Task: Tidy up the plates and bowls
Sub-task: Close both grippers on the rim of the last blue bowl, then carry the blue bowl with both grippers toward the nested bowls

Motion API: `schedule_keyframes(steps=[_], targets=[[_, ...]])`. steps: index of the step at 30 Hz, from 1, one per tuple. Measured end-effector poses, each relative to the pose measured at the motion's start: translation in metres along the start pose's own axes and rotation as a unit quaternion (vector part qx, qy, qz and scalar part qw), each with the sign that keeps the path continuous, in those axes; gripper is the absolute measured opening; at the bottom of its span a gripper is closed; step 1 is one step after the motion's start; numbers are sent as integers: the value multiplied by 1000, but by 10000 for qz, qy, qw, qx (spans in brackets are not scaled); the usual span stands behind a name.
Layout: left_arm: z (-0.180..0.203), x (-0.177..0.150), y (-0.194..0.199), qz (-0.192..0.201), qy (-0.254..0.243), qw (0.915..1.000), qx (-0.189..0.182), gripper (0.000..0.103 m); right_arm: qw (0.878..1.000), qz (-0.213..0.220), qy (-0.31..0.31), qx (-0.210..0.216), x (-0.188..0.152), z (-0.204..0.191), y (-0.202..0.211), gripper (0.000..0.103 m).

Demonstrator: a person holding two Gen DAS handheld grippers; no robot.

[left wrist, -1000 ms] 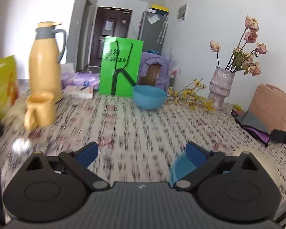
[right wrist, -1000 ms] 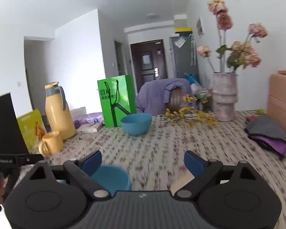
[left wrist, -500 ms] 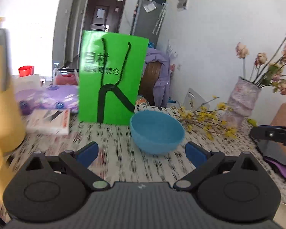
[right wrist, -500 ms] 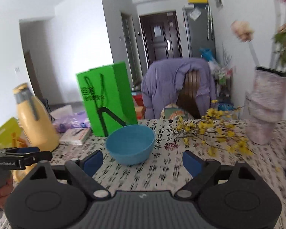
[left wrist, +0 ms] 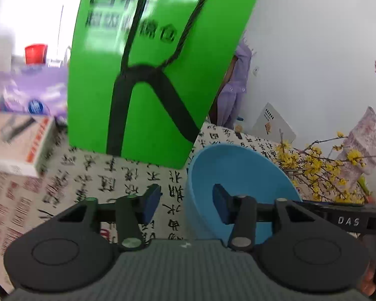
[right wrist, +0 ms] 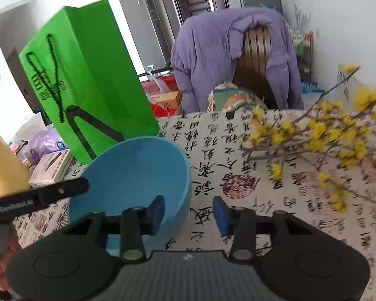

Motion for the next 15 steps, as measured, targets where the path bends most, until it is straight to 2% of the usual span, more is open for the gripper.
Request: schedule_keyframes(steps=[2, 3, 4, 9, 15], targets=[[1, -3, -9, -145, 59, 9999, 40, 32, 9999, 22, -89, 113, -1, 0, -4, 29], [2, -4, -10, -139, 133, 9998, -48, 23, 9996, 58, -143, 228, -2, -2, -4, 22], [4, -5, -8, -117, 155, 9997, -152, 17, 9995, 74, -147, 260, -2, -4, -3, 21], [10, -11, 8, -107, 91, 9999, 61, 14, 10000, 3, 15, 4, -6, -13, 9, 12], [17, -5, 53, -76, 144, 9998, -84, 12, 10000, 70, 56, -35, -3, -28, 50, 7]])
Point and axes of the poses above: each gripper's, at about its wrist camera, not at the fingertips, and y roughly against the way its jaws point, z to its right, x to its top, the point moved 8 cm from there along -y, roughly the way its jaws point, and after that the axes turned 12 degrees about x, right-handed, at the moved point
